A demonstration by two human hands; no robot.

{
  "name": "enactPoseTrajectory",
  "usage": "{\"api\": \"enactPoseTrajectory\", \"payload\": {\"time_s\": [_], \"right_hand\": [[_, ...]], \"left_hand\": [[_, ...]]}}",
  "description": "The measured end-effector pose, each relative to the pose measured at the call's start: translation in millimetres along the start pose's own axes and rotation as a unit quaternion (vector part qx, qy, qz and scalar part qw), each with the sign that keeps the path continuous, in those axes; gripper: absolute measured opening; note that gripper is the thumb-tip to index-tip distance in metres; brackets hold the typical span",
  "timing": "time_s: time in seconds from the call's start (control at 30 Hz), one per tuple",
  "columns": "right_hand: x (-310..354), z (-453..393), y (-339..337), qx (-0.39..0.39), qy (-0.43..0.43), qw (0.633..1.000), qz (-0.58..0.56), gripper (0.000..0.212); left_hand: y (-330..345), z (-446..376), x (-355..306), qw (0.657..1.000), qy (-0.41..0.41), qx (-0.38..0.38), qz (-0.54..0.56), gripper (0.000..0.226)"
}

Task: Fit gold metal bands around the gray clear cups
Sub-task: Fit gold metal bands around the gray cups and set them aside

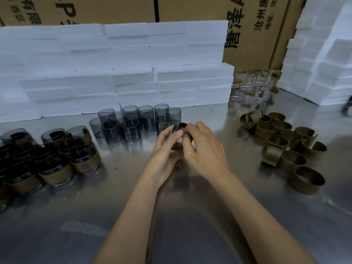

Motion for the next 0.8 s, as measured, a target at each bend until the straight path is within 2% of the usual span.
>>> {"api": "enactPoseTrajectory", "payload": {"time_s": [0.03, 0.1, 0.17, 0.27, 0.37, 0.43, 0.53, 0.8], "right_hand": [[1, -1, 0, 0.003, 0.002, 1.0, -0.017, 0.015], [4, -3, 1, -0.022, 0.029, 0.992, -0.119, 0.008], [6, -6, 2, -0.07, 0.084, 0.961, -0.255, 0.004], [-2, -9, 4, -0.098, 0.199, 0.899, -0.378, 0.032], [-16, -10, 8, -0.039, 0.307, 0.846, -0.434, 0.071], [-22, -9, 13, 0.001, 0.34, 0.82, -0.46, 0.081], [-23, -8, 14, 0.029, 0.331, 0.818, -0.469, 0.082], [-20, -8, 16, 0.023, 0.283, 0.882, -0.377, 0.094]], "left_hand": [[-1, -1, 1, 1.0, -0.001, -0.001, 0.001, 0.06], [-1, -2, 1, 1.0, 0.001, -0.002, 0.006, 0.057], [-1, -2, 1, 1.0, 0.0, -0.01, 0.007, 0.054], [0, 0, 1, 1.0, -0.016, -0.022, -0.006, 0.065], [3, 3, -1, 0.999, -0.023, -0.011, -0.021, 0.067], [6, 6, -1, 0.999, -0.025, 0.011, -0.032, 0.067], [8, 8, 0, 0.999, -0.03, 0.018, -0.04, 0.069], [4, 6, 0, 0.998, -0.027, 0.039, -0.046, 0.063]]}}
Point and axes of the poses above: each hand's wrist, its own z-axis away from the middle knuckle, its own y-axis out of the palm, x = y × z, the point moved 1 cm from there along -z, towards the middle knuckle, and after that the axes turned 13 degrees about -z, right-handed, at the moved point
